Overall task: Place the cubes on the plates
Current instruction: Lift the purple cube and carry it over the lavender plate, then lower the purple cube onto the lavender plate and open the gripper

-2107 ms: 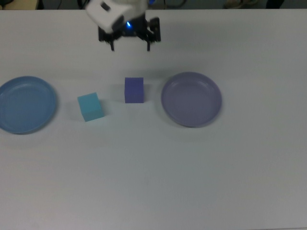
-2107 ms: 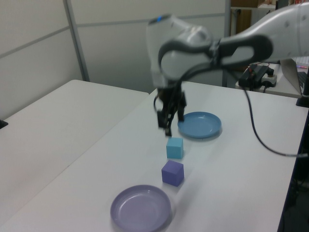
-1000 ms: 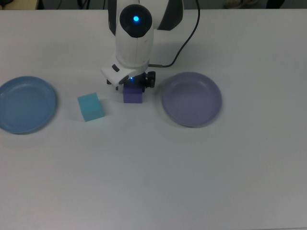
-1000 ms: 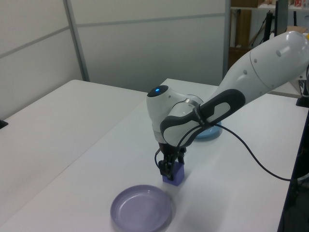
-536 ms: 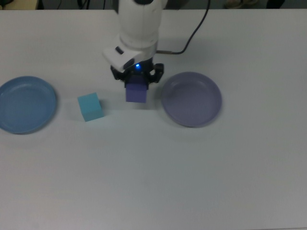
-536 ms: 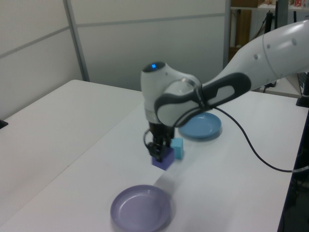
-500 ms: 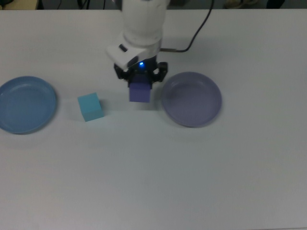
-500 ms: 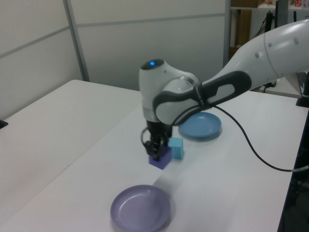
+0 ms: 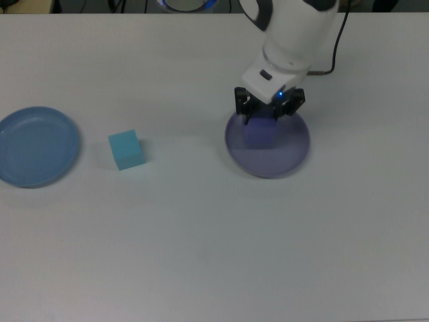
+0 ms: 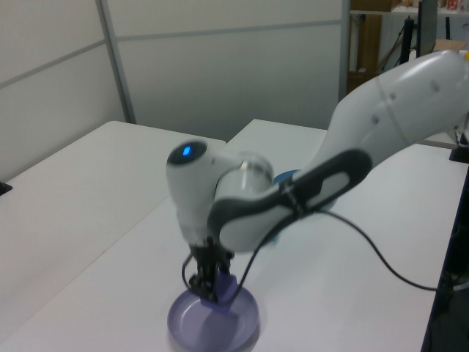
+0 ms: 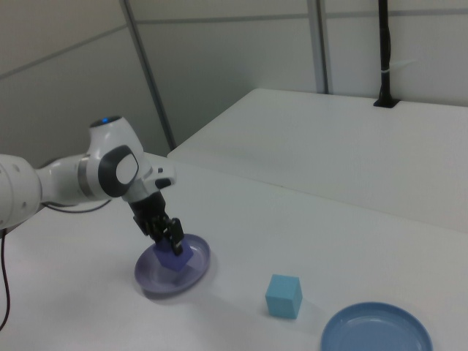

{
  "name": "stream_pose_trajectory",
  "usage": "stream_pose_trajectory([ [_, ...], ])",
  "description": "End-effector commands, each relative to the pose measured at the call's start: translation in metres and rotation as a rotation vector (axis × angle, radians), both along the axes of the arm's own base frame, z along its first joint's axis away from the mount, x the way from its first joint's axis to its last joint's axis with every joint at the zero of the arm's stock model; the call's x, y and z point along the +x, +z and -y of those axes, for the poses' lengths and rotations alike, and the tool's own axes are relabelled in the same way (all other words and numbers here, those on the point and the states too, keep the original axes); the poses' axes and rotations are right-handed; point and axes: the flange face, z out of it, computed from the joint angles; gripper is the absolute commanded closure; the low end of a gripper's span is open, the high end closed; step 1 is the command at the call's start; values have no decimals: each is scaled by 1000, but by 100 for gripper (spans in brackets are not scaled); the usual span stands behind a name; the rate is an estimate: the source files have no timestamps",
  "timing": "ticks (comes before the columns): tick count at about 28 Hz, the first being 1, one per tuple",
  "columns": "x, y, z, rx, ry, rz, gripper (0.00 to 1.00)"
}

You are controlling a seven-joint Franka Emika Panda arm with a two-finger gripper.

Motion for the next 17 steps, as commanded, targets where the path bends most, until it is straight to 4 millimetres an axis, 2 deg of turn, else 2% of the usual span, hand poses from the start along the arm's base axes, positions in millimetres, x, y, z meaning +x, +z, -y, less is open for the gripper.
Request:
stream_pose_trajectory([
  [1,7,-16,-2,-29,-11,4,53],
  [2,7,-14,-2,-28,-8,7,34],
  [3,7,-13,-2,-28,-8,8,19],
  [4,7,-12,-2,-28,-8,8,6],
  [5,6,-11,-3,-26,-7,10,1],
  [7,6,-9,-3,-26,-7,12,0],
  [12,5,14,-3,-10,-23,46,0],
  [13,4,27,1,-8,-33,60,0],
  [17,5,52,23,-9,-73,82,0],
])
